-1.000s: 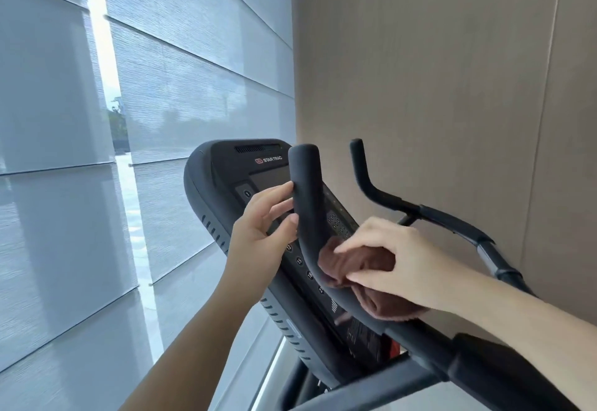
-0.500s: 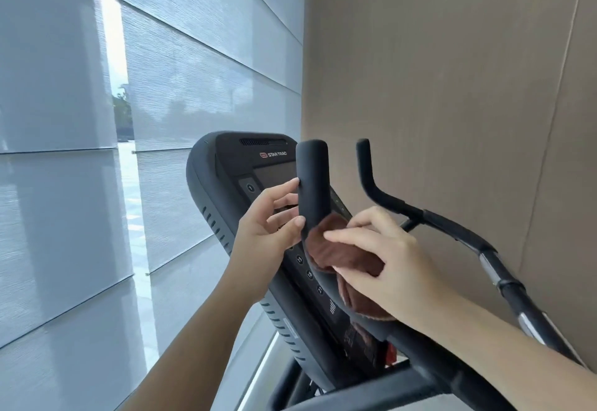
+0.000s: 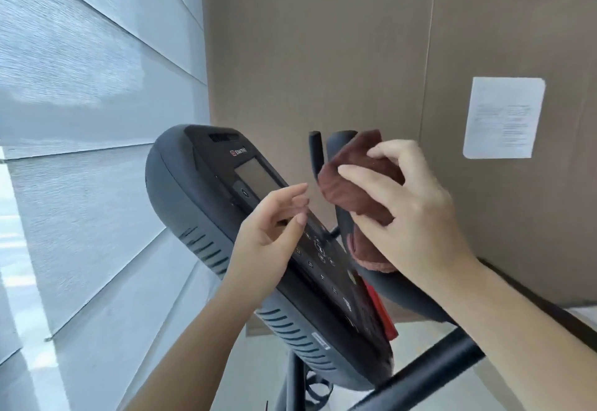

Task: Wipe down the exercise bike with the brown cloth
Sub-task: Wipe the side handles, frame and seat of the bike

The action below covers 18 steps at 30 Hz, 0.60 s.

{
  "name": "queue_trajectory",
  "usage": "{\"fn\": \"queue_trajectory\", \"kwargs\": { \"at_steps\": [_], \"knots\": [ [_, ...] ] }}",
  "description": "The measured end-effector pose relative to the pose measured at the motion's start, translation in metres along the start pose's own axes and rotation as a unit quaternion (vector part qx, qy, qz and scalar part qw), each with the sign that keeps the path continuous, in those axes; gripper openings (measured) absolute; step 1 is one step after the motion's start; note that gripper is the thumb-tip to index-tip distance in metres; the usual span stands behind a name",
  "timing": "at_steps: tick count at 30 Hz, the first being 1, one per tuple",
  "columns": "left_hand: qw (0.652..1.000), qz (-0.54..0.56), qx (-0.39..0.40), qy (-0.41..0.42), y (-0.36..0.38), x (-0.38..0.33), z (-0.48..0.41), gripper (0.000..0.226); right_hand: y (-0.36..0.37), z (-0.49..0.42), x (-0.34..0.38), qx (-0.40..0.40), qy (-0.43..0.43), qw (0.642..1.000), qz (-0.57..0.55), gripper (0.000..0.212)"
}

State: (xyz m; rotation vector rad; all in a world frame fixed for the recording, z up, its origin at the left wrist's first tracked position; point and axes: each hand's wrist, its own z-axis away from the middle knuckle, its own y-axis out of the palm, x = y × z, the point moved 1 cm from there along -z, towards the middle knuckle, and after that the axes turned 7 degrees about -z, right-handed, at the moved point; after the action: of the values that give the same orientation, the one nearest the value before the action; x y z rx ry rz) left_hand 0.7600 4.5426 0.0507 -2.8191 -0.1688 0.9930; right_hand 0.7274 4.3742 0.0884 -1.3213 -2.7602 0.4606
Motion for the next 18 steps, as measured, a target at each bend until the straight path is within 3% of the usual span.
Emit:
{"fn": "queue_trajectory", "kwargs": {
  "at_steps": [5, 11, 18],
  "knots": [
    [0.987, -0.126, 0.048, 0.091, -0.009, 0.008, -0.002, 0.034, -0.022, 0.051, 0.015, 0.125, 0.037, 0.991, 0.025, 0.044],
    [0.986, -0.117, 0.056, 0.106, -0.01, 0.01, -0.004, 0.031, -0.007, -0.022, 0.029, -0.016, 0.075, 0.997, 0.022, 0.037],
    [0.963, -0.181, 0.065, 0.19, -0.018, 0.02, -0.002, 0.035, 0.003, 0.033, 0.04, 0.081, 0.035, 0.985, 0.15, 0.043]
  ]
}}
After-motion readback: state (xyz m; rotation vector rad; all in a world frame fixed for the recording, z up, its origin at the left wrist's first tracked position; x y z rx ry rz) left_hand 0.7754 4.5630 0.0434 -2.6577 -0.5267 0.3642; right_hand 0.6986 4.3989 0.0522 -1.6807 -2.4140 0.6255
